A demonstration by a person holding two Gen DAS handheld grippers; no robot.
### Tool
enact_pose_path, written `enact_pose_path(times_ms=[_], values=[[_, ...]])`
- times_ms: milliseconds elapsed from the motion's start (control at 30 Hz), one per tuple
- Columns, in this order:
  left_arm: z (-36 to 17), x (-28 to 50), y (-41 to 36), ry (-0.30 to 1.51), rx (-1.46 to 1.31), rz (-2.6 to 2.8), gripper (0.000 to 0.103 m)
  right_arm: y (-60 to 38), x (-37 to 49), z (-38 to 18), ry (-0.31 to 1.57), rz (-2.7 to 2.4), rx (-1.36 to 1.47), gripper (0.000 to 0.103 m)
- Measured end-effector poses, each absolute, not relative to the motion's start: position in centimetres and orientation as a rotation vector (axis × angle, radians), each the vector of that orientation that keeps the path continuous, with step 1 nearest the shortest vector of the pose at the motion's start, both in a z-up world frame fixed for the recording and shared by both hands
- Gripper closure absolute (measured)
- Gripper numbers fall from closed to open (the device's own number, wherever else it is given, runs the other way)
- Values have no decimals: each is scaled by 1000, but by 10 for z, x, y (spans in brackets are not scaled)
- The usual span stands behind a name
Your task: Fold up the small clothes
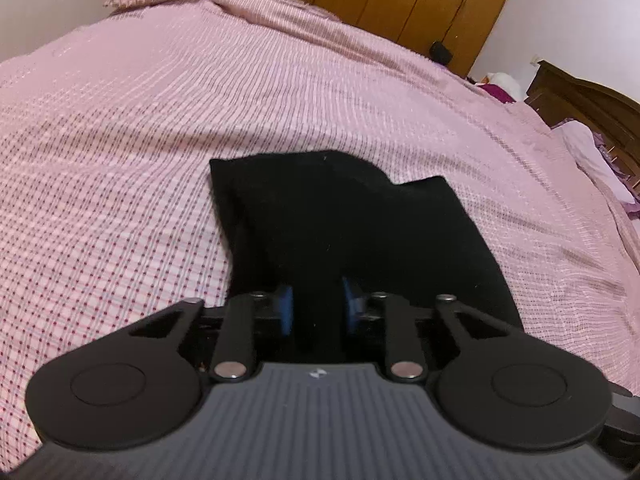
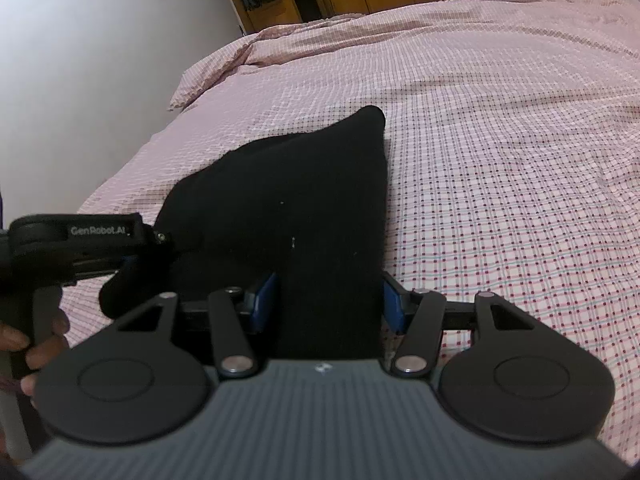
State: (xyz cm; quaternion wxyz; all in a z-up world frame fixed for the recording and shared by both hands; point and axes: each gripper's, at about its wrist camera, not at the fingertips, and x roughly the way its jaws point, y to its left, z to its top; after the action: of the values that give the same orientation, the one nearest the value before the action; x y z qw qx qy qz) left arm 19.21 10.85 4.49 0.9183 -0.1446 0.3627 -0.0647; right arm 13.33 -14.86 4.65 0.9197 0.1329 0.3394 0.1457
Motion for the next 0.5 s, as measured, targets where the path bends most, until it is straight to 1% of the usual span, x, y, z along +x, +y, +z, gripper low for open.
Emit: enact_pose_path(times_ms=[67, 167, 233, 400, 500], values=[[52, 187, 109, 702, -295, -134, 85, -148, 131, 50, 691, 297, 281, 45], [72, 175, 115, 612, -270, -123, 85, -144, 126, 62, 669, 329, 261, 45], [72, 177, 122, 627, -242, -97, 85, -139, 123, 69, 657, 348, 218, 45], [42, 186, 135, 734, -267, -54, 84, -124, 122, 64, 679, 368, 128, 46], [44, 184, 134, 725, -248, -77, 82, -123, 123, 63, 691, 371, 105, 45]])
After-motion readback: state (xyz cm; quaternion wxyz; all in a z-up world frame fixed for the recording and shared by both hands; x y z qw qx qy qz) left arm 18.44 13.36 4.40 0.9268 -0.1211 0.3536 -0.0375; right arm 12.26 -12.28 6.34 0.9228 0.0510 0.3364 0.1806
